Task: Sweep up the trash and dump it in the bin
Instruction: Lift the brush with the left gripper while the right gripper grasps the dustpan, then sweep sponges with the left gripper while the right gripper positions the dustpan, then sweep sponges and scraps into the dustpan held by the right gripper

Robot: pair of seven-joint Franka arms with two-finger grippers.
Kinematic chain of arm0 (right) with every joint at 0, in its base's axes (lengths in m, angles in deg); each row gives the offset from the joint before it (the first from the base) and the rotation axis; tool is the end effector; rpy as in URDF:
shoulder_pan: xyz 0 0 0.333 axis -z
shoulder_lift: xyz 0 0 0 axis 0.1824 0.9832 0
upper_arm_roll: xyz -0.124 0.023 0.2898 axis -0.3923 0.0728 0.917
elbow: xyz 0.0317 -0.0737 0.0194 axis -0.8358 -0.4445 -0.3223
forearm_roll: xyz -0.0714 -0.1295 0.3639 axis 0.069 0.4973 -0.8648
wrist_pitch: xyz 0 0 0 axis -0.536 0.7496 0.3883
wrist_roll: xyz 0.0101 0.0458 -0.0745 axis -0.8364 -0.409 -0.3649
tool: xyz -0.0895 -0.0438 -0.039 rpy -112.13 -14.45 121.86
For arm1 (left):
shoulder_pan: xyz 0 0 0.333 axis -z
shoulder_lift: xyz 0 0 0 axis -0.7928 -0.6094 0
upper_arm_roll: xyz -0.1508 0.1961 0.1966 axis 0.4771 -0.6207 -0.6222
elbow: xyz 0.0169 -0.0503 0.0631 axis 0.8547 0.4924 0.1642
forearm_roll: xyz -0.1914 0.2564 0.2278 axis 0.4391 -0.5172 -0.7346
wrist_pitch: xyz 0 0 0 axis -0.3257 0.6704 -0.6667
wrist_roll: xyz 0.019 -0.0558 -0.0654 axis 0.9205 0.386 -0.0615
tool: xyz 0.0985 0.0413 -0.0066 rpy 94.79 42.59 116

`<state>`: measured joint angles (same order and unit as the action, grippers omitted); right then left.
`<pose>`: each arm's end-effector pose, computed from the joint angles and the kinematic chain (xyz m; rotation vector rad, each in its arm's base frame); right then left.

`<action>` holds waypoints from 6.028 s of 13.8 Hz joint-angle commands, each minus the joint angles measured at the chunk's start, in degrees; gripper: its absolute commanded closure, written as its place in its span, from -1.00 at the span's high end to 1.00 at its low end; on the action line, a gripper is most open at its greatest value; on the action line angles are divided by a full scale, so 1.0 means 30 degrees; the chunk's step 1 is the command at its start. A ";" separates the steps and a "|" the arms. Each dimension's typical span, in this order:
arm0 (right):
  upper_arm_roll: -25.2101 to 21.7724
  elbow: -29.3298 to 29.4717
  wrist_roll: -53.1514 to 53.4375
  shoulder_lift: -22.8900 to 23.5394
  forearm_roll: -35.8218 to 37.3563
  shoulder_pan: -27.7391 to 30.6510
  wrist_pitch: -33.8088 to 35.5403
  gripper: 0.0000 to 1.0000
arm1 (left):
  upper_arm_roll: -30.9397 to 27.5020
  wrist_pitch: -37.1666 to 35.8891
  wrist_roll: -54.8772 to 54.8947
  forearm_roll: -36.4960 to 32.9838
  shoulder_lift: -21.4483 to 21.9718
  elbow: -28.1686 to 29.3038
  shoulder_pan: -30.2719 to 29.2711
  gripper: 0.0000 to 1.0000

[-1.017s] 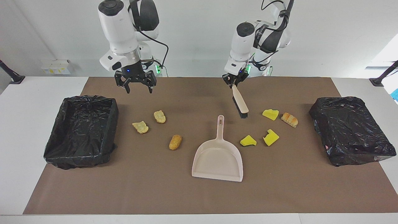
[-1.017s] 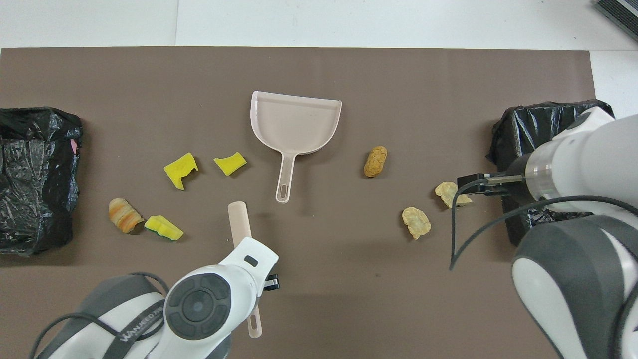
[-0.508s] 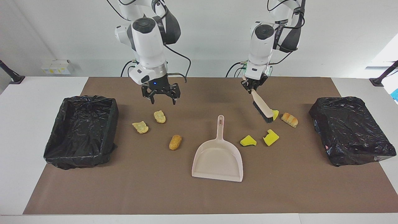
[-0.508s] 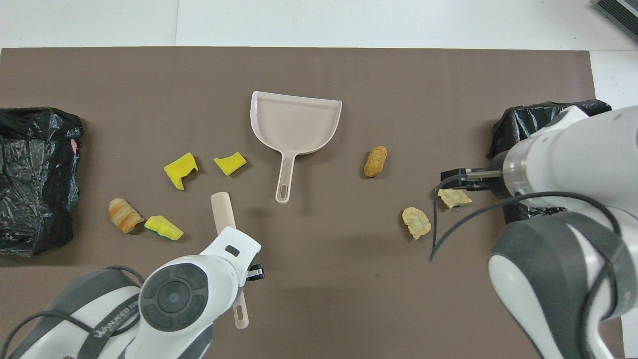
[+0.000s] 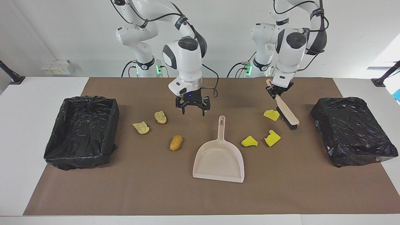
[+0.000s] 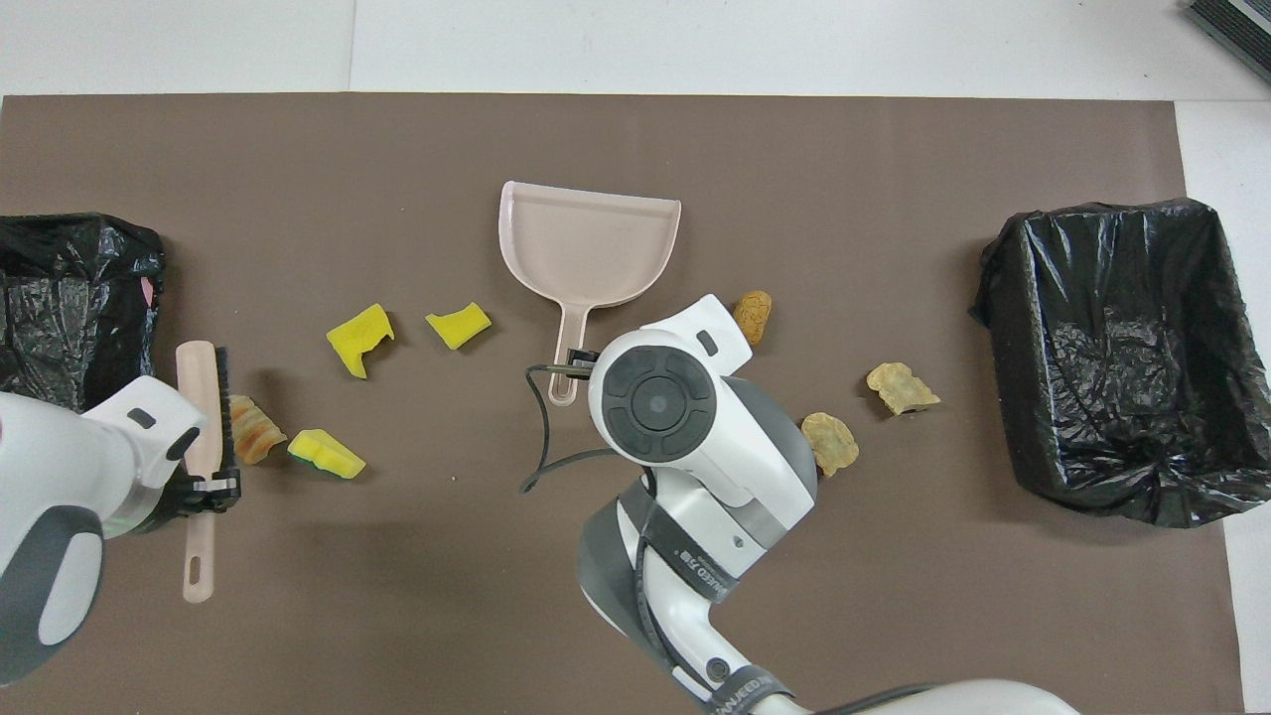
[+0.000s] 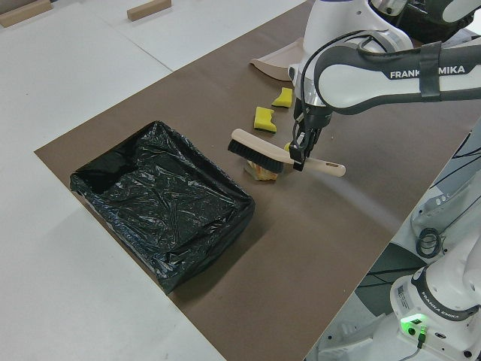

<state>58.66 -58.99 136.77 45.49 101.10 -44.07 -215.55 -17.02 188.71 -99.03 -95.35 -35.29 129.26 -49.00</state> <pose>0.5361 0.4093 0.3887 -3.0822 0.3092 -0.3321 0.4306 0.0209 0.4062 -3.0068 -0.1822 0.2208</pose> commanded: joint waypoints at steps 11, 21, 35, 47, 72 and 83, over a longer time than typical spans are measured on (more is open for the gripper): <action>-0.0038 0.3132 0.0358 0.3193 0.2195 -0.1087 0.0202 0.05 | 0.0347 0.1564 -0.3731 0.2180 -0.1396 0.0868 0.2889 -1.00; 0.0752 0.2666 -0.3885 0.1410 0.1874 0.0756 0.0378 -1.00 | 0.0288 -0.0633 -0.4260 0.3179 -0.3008 -0.3906 0.5090 -0.98; 0.1104 0.1347 -2.5547 -0.3282 -0.1349 0.2132 0.8728 -1.00 | 0.0288 0.2355 0.5791 0.3090 -0.5703 -0.5022 0.1019 -1.00; 0.1104 0.0057 -3.6727 -0.2112 -0.1378 0.3923 0.5891 -1.00 | 0.0376 0.2619 0.3744 0.3237 -0.5819 -0.3469 0.2916 -1.00; 0.1192 -0.1492 -3.8344 -0.2166 -0.1349 0.2842 0.3220 -1.00 | 0.0376 -0.5492 -1.2793 0.1599 -0.1809 -0.3736 0.8316 -1.00; 0.1192 -0.3313 -3.6149 -0.2316 -0.1525 0.2313 0.0645 -1.00 | 0.0610 0.3604 -1.4840 0.3762 -0.3234 0.1249 0.9744 -1.00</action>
<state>61.77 -67.26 25.53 38.63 97.51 -36.64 -210.68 -14.92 194.26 -145.54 -86.16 -40.07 133.84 -22.46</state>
